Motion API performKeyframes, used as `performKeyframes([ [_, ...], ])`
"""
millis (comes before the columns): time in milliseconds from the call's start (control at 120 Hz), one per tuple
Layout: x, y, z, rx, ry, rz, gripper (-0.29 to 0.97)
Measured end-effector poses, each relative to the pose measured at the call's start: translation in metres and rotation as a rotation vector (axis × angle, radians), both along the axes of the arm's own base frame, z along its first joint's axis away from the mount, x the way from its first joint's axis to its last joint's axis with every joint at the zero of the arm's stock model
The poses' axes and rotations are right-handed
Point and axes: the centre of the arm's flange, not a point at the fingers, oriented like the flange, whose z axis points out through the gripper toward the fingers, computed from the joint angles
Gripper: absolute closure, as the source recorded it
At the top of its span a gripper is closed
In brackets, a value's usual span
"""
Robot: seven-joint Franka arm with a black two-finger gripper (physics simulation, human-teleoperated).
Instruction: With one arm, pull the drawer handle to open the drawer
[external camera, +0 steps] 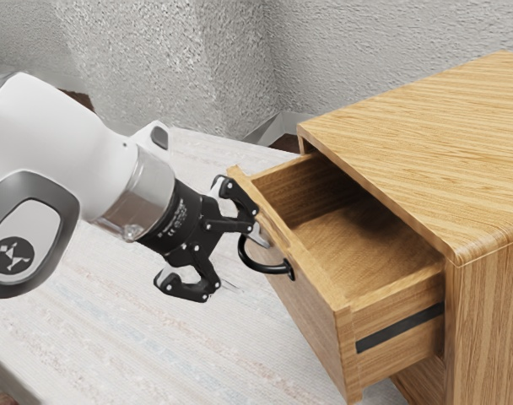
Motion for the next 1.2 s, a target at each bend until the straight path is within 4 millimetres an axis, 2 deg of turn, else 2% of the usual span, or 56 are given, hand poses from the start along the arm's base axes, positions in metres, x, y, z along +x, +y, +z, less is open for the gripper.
performKeyframes([
  [433, -0.067, 0.023, -0.004, -0.015, -0.047, 0.015, 0.30],
  [850, -0.095, 0.038, -0.008, -0.021, -0.072, 0.034, 0.30],
  [883, -0.097, 0.039, -0.006, -0.021, -0.074, 0.034, 0.28],
  [933, -0.103, 0.039, 0.013, -0.007, -0.096, 0.024, 0.22],
  [1025, -0.133, 0.038, 0.117, 0.093, -0.193, -0.042, 0.14],
  [1058, -0.142, 0.038, 0.141, 0.189, -0.209, -0.082, 0.12],
  [1117, -0.137, 0.034, 0.153, 0.371, -0.169, -0.154, 0.09],
  [1200, -0.107, 0.034, 0.141, 0.556, -0.044, -0.264, 0.06],
])
